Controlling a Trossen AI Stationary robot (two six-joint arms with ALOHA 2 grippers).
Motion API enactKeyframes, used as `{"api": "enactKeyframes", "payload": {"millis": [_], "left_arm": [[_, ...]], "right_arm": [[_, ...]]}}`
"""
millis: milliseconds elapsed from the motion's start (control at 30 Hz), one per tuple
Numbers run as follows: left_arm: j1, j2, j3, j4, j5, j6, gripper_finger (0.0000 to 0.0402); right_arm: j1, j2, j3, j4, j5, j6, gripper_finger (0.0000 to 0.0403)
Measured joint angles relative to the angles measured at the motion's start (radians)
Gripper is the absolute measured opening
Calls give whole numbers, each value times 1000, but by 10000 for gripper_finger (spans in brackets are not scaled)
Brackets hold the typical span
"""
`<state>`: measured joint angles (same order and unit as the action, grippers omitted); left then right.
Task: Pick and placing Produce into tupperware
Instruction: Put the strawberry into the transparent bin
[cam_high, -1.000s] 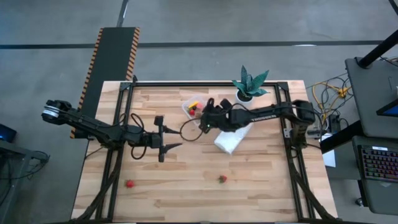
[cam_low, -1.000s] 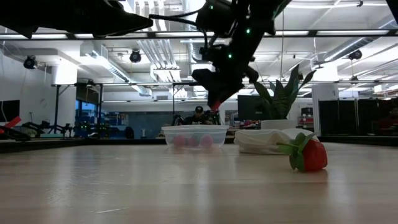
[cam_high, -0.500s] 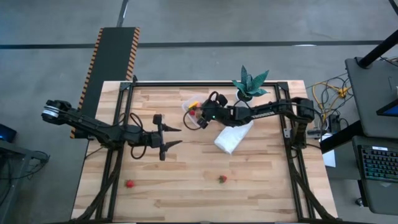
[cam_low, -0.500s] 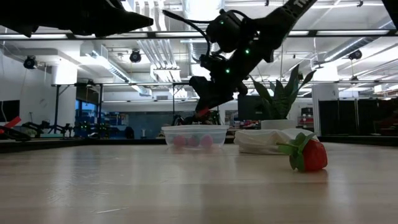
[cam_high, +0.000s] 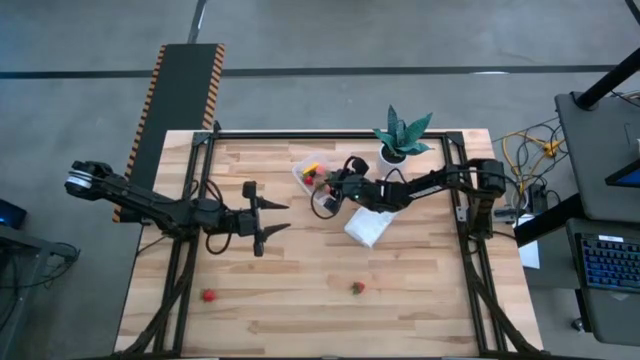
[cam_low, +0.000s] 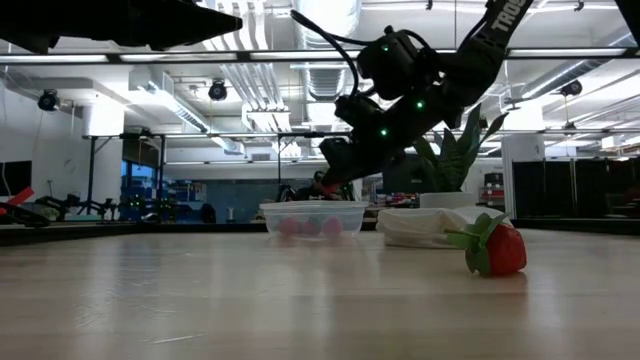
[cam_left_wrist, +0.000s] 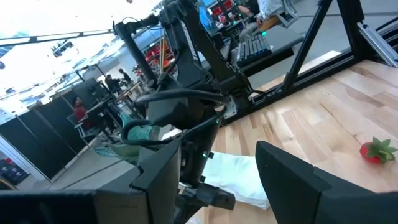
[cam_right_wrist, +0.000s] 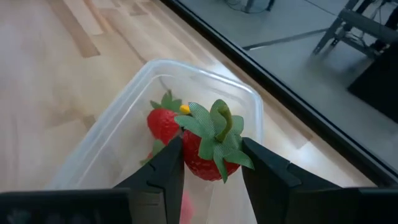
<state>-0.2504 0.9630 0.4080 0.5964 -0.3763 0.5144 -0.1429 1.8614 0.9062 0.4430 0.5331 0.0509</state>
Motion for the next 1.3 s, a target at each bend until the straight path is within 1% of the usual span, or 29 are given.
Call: {"api": "enactKeyframes", "payload": {"millis": [200, 333, 467, 600, 800, 967, 1067, 1133, 1300], "left_arm": [[0, -1, 0, -1, 0, 0, 194], [0, -1, 0, -1, 0, 0, 194], [0, -1, 0, 0, 0, 0, 194], [0, -1, 0, 0, 0, 0, 194], [0, -1, 0, 0, 0, 0, 194], [0, -1, 0, 0, 0, 0, 194], [0, -1, 0, 0, 0, 0, 194], [0, -1, 0, 0, 0, 0, 194], [0, -1, 0, 0, 0, 0, 194]], "right_arm": [[-2, 0, -1, 5, 0, -1, 130], [-2, 0, -4, 0, -43, -18, 130], [-4, 0, -1, -21, -44, 9, 130], [-24, 4, 67, -179, -98, 58, 130], [-35, 5, 173, -346, -119, 71, 130], [-63, 6, 276, -560, -210, 169, 130], [-78, 6, 319, -668, -227, 207, 130], [-86, 6, 331, -699, -235, 219, 130], [-89, 7, 320, -673, -248, 222, 130]]}}
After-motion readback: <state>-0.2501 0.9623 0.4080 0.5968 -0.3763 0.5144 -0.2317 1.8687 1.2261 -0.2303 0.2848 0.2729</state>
